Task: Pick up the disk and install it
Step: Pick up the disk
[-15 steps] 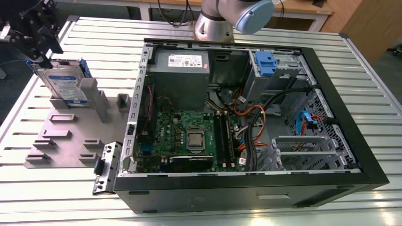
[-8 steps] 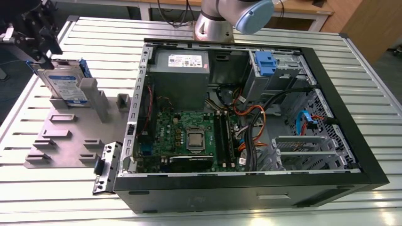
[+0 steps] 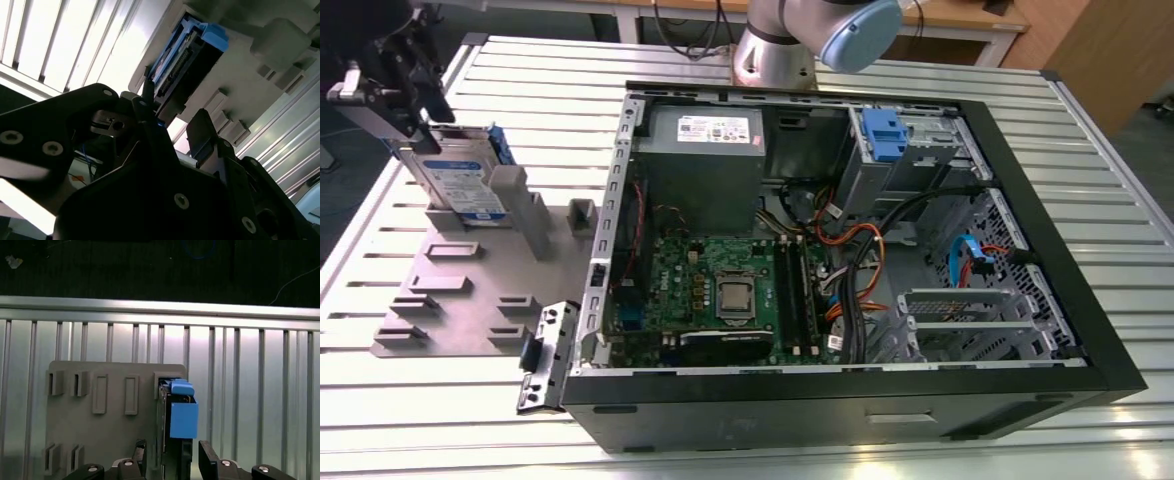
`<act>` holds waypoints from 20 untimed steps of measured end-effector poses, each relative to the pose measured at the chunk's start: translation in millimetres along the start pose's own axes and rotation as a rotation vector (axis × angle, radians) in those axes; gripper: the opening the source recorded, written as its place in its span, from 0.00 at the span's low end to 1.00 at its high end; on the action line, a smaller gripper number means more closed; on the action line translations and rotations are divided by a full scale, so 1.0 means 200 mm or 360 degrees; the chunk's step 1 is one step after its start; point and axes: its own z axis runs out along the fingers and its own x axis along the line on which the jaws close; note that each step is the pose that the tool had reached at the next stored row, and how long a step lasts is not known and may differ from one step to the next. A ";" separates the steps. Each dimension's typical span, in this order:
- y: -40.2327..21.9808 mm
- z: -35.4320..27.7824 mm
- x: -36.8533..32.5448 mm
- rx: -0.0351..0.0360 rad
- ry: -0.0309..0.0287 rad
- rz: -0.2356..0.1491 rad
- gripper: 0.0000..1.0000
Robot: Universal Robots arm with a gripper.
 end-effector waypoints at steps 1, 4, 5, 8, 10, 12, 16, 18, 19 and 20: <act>0.002 0.003 0.000 0.0000 0.00000 -0.0007 0.53; 0.011 0.017 0.000 0.0001 -0.00015 -0.0023 0.53; 0.013 0.022 0.000 0.0003 -0.00048 -0.0028 0.53; 0.018 0.029 0.000 0.0005 -0.00096 -0.0034 0.53; 0.020 0.038 0.001 0.0005 -0.00098 -0.0036 0.53; 0.020 0.047 0.001 0.0005 -0.00190 -0.0037 0.53; 0.020 0.050 0.001 0.0006 -0.00416 -0.0037 0.53; 0.020 0.053 0.001 0.0007 -0.00434 -0.0028 0.53; 0.020 0.054 0.002 0.0007 -0.00435 -0.0021 0.53; 0.020 0.055 0.002 0.0007 -0.00437 -0.0010 0.53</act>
